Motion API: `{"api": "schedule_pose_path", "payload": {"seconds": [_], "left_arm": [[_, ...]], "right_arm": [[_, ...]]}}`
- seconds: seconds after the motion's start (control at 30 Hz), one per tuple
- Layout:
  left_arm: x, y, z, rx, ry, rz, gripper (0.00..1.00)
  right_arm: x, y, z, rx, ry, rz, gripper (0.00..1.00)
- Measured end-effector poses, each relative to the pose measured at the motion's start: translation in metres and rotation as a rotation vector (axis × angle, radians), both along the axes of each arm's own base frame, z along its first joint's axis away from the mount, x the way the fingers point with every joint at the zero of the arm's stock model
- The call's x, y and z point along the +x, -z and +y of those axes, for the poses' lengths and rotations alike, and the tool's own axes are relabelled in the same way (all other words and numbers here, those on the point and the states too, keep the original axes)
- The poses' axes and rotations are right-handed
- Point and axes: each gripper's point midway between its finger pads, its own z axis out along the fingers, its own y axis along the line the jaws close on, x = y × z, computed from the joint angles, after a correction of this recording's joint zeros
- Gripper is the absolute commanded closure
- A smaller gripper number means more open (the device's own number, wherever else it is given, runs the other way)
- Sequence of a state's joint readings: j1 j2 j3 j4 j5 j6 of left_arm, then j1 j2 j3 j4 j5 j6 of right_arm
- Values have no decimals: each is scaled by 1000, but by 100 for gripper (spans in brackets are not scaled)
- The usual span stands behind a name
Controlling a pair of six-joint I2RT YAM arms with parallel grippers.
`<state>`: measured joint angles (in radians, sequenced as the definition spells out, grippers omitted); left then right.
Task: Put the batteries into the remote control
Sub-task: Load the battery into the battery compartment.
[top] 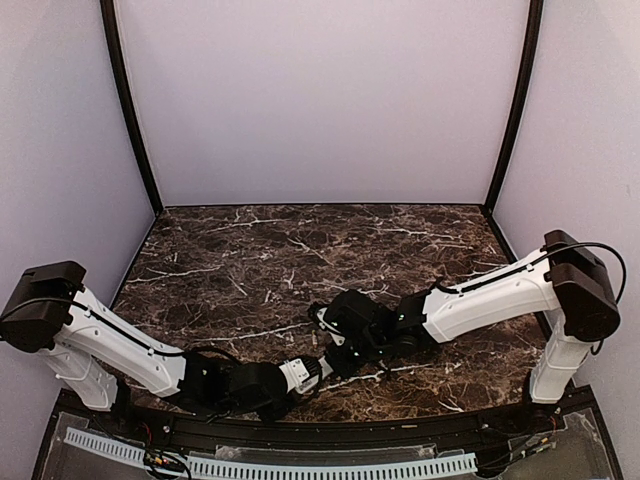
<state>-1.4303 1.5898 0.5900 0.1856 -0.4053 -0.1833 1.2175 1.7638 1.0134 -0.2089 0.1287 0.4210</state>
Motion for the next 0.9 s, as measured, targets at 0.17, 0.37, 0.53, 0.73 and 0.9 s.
{"api": "schedule_pose_path", "payload": {"seconds": [0.17,0.37,0.53,0.73,0.9], "left_arm": [[0,0,0,1,0,0,91],[0,0,-1,1,0,0,91],[0,0,-2,1,0,0,91],[0,0,-3,0,1,1,91],[0,0,-3,0,2,2,91]], "right_arm": [[1,0,-1,-11,-10,-13,83],[0,1,-1,-17,-34,-20,79],[-1,-2,-1,-13,-42,-19,75],[-1,-14,1,14,-44,-31,74],[-1,-13,-1,10,-44,-28,75]]}}
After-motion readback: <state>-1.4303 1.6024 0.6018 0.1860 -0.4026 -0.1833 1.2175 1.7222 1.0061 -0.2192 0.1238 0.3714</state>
